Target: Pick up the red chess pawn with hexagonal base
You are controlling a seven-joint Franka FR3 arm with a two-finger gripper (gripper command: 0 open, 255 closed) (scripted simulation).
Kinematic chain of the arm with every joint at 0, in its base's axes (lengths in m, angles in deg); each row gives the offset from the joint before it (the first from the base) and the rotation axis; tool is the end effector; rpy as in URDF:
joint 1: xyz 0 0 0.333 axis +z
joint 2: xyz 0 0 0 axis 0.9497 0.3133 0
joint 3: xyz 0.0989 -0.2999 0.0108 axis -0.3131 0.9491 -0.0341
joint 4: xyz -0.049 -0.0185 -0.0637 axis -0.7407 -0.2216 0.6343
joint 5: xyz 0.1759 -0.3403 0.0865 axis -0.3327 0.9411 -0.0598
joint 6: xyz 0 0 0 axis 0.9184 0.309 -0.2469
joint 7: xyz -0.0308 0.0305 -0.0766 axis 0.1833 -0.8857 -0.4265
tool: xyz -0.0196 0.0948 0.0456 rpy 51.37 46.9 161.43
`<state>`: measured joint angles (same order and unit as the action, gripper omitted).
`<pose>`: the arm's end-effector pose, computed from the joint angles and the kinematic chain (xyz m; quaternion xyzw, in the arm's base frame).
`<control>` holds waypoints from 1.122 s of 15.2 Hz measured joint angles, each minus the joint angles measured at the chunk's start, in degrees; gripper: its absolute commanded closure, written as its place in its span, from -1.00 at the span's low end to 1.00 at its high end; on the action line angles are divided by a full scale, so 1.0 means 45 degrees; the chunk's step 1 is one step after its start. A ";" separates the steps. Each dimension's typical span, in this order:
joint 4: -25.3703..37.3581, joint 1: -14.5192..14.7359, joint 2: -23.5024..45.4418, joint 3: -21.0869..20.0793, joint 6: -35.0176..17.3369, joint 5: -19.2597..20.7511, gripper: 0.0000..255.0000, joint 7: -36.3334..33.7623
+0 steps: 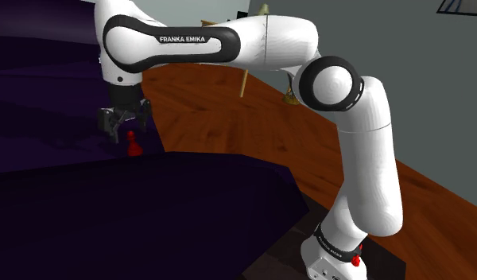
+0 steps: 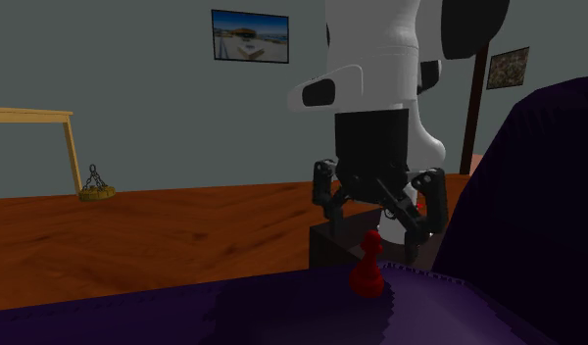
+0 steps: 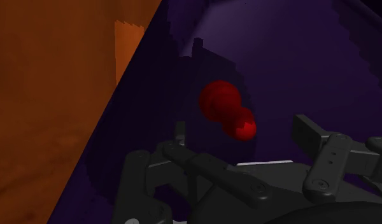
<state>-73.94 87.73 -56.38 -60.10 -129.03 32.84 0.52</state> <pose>0.6053 0.3636 0.4517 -0.9900 -0.1364 0.0316 0.0145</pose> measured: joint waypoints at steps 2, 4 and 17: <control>-0.0020 0.0001 0.0014 0.0002 -0.0036 0.0004 1.00 -0.0001; -0.0017 0.0001 0.0015 0.0002 -0.0046 0.0005 1.00 -0.0001; 0.1144 0.0138 0.0105 -0.0011 0.1015 0.0016 1.00 0.0009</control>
<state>-68.79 88.35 -55.91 -60.15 -124.46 32.91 0.56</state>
